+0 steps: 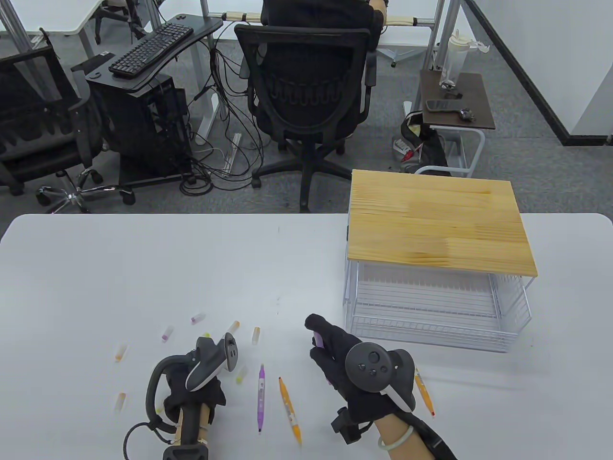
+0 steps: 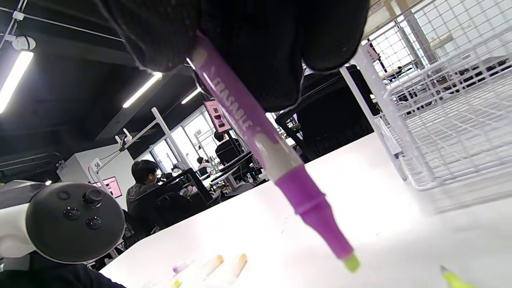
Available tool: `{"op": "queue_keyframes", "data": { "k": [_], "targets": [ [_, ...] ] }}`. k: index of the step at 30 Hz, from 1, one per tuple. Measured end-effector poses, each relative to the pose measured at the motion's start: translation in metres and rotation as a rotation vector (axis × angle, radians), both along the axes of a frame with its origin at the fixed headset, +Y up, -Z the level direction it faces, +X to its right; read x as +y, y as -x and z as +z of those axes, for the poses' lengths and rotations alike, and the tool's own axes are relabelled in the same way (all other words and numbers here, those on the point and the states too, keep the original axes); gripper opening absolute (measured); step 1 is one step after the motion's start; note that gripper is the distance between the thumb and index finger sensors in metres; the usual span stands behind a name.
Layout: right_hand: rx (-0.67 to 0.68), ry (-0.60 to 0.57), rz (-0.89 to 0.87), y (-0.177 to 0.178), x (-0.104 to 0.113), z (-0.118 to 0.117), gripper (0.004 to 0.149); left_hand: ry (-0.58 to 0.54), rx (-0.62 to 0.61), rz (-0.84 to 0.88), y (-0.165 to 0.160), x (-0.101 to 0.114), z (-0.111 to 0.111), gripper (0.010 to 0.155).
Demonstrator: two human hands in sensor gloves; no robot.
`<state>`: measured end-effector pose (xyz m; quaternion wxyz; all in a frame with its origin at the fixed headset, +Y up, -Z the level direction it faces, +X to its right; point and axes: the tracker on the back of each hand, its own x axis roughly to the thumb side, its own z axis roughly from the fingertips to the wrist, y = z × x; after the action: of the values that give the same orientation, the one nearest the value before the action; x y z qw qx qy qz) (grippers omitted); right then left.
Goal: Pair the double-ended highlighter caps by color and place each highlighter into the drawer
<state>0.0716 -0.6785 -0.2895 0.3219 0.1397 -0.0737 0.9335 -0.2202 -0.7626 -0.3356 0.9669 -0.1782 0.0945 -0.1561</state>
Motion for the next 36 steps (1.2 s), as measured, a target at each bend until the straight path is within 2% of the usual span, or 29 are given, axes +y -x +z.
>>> {"op": "queue_keyframes", "data": {
  "k": [10, 13, 16, 20, 24, 28, 33, 36],
  "targets": [
    [0.004, 0.018, -0.013, 0.000, 0.001, 0.000, 0.060, -0.036, -0.008, -0.015, 0.000, 0.001, 0.002, 0.059],
    [0.002, 0.023, -0.023, -0.002, 0.001, -0.001, 0.058, -0.022, 0.015, 0.025, 0.003, 0.009, 0.004, 0.056],
    [0.000, 0.038, -0.049, -0.003, 0.001, -0.003, 0.053, -0.078, -0.002, 0.103, 0.003, 0.023, 0.008, 0.051],
    [0.021, 0.075, -0.084, -0.005, -0.001, -0.006, 0.041, -0.220, -0.041, 0.280, 0.000, 0.042, 0.011, 0.047],
    [0.065, 0.126, -0.120, -0.010, -0.005, -0.010, 0.039, -0.356, -0.058, 0.555, 0.002, 0.053, 0.012, 0.047],
    [0.106, 0.188, -0.199, -0.016, -0.010, -0.016, 0.039, -0.399, -0.061, 0.760, 0.010, 0.054, 0.011, 0.047],
    [0.228, 0.335, -0.369, -0.020, -0.020, -0.025, 0.040, -0.500, -0.033, 1.027, 0.023, 0.053, 0.013, 0.046],
    [0.299, 0.406, -0.428, -0.020, -0.026, -0.028, 0.040, -0.493, -0.042, 1.147, 0.024, 0.054, 0.014, 0.045]
  ]
}}
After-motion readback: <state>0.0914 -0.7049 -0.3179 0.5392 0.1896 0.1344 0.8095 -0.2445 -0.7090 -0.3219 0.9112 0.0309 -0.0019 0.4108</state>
